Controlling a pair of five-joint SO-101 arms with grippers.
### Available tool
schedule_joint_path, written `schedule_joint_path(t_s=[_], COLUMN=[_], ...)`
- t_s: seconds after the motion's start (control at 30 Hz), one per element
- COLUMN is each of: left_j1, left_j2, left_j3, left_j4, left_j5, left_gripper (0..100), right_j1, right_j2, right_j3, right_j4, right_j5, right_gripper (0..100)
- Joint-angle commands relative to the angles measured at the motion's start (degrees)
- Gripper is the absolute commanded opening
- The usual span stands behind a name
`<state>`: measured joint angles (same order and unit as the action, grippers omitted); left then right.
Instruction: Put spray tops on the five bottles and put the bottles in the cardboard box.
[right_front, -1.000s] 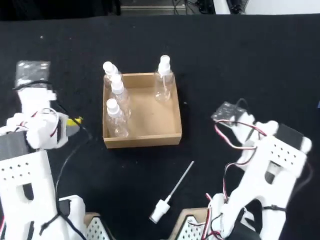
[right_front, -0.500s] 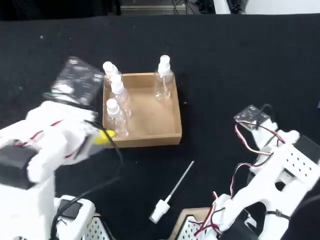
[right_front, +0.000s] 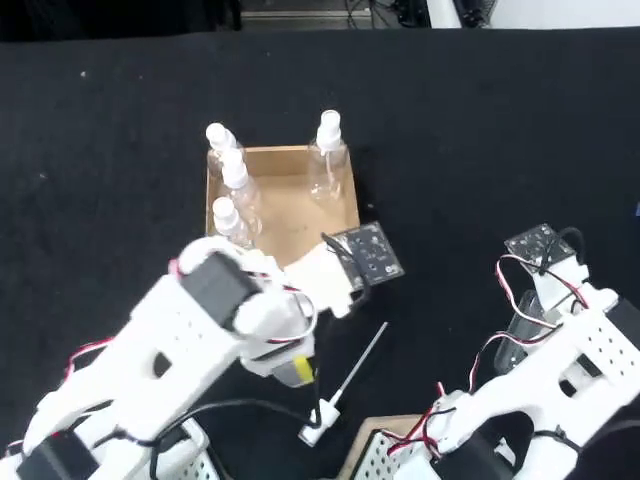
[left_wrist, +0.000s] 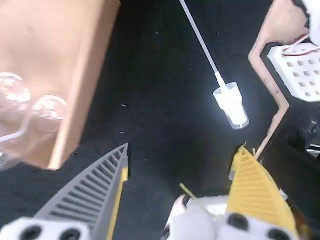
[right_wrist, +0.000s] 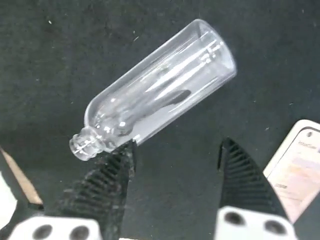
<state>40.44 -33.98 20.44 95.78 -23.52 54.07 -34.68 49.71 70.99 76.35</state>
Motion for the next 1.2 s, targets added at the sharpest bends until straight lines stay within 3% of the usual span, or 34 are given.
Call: schedule_joint_path(t_s=[0.0, 0.2, 0.5, 0.83, 1.17], left_j1=[1.3, 1.7, 11.3, 11.9, 17.3], left_j2=[1.4, 1.4, 1.5, 1.5, 1.5], left_j3=[9.6, 20.3, 29.8, 40.9, 44.4], left_j4=[-12.6, -22.7, -31.8, -44.0, -45.2], left_j5=[7.3, 13.8, 16.1, 20.6, 20.3], left_gripper=[31, 31, 31, 31, 31], right_j1=[0.9, 1.8, 5.4, 6.6, 6.5], right_j2=[-0.6, -0.5, 6.8, 16.7, 18.2], right_j3=[-0.5, -0.2, -1.2, -8.4, -9.0], right_j4=[-1.7, -3.7, -7.8, -7.6, -7.6], right_j5=[-0.1, -0.2, 0.0, -0.1, -0.2], right_gripper=[24.8, 24.5, 24.7, 24.7, 24.7])
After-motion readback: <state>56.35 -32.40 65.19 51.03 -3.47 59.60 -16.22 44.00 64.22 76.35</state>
